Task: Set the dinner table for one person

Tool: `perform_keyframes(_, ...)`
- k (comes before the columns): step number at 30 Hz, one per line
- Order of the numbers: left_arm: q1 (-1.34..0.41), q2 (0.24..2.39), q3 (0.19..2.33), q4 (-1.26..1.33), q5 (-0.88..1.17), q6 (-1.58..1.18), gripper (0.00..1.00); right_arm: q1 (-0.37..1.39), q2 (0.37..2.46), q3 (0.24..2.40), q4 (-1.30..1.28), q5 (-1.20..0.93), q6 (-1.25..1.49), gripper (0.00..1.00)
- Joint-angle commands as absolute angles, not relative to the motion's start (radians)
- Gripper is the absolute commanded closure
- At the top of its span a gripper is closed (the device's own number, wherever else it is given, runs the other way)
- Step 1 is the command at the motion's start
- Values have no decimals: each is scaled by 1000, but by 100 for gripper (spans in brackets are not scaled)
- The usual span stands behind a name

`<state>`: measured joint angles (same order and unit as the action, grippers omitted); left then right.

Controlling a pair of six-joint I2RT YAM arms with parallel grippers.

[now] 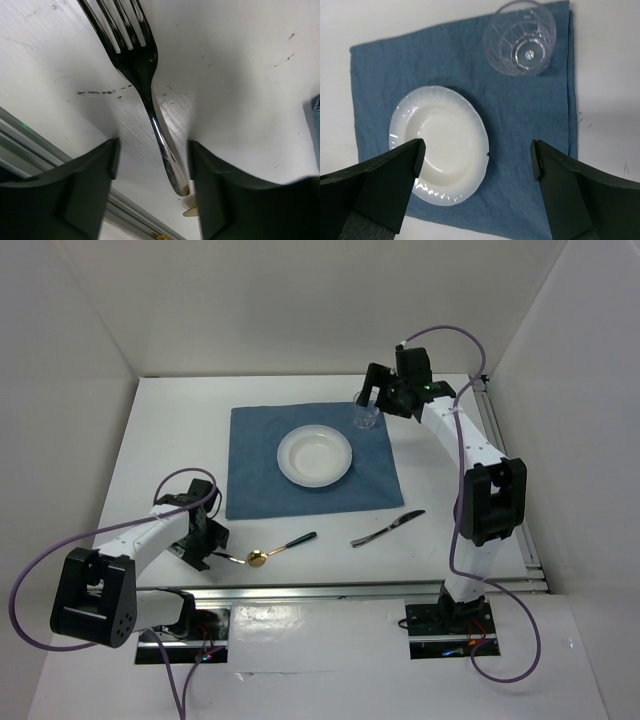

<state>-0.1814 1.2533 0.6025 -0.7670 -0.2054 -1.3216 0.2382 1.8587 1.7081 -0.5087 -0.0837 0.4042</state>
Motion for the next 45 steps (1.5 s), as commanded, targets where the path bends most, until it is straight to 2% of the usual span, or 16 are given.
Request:
perform_keyframes(1, -176, 1275, 595, -723, -216, -1370, 31, 249, 1766, 1651, -454, -89, 388, 1)
perform_keyframes(4, -176, 1275, 604, -723, -227, -1370, 42, 259, 1766, 1641, -478, -89, 388, 1)
perform_keyframes(7, -157, 1233, 604, -723, -236, -1370, 63, 259, 1746, 1631, -488, -54, 388, 1)
perform_keyframes(8, -156, 1221, 604, -723, -248, -1361, 78, 259, 1746, 1622, -488, -54, 388, 1)
perform_keyframes(9, -146, 1192, 604, -723, -262, -1352, 85, 259, 1734, 1621, -488, -54, 388, 1)
perform_keyframes(11, -146, 1164, 647, -774, -284, -1329, 98, 259, 1720, 1609, -488, -41, 388, 1)
perform_keyframes(12, -146, 1152, 672, -796, -313, -1309, 100, 259, 1709, 1595, -488, -41, 388, 1)
perform_keyframes(16, -158, 1109, 854, -832, -391, -1122, 100, 236, 1674, 1543, -508, -32, 397, 1)
perform_keyframes(19, -187, 1182, 1007, -763, -376, -875, 100, 225, 1631, 1481, -520, -32, 397, 1)
perform_keyframes(21, -219, 1326, 1098, -752, -315, -717, 100, 216, 1606, 1448, -532, -11, 423, 1)
perform_keyframes(25, -262, 1610, 1353, -810, -319, -585, 100, 204, 1511, 1358, -580, 70, 475, 1)
perform_keyframes(29, -275, 1811, 1582, -845, -301, -529, 100, 157, 1476, 1281, -710, 181, 592, 1)
perform_keyframes(35, -285, 2022, 1799, -856, -252, -444, 100, 117, 1358, 1076, -772, 115, 754, 11)
perform_keyframes(40, -285, 2167, 1887, -894, -221, -414, 100, 159, 1299, 928, -790, 60, 850, 18)
perform_keyframes(45, -285, 2177, 1876, -922, -212, -437, 100, 235, 1275, 884, -828, 60, 950, 19)
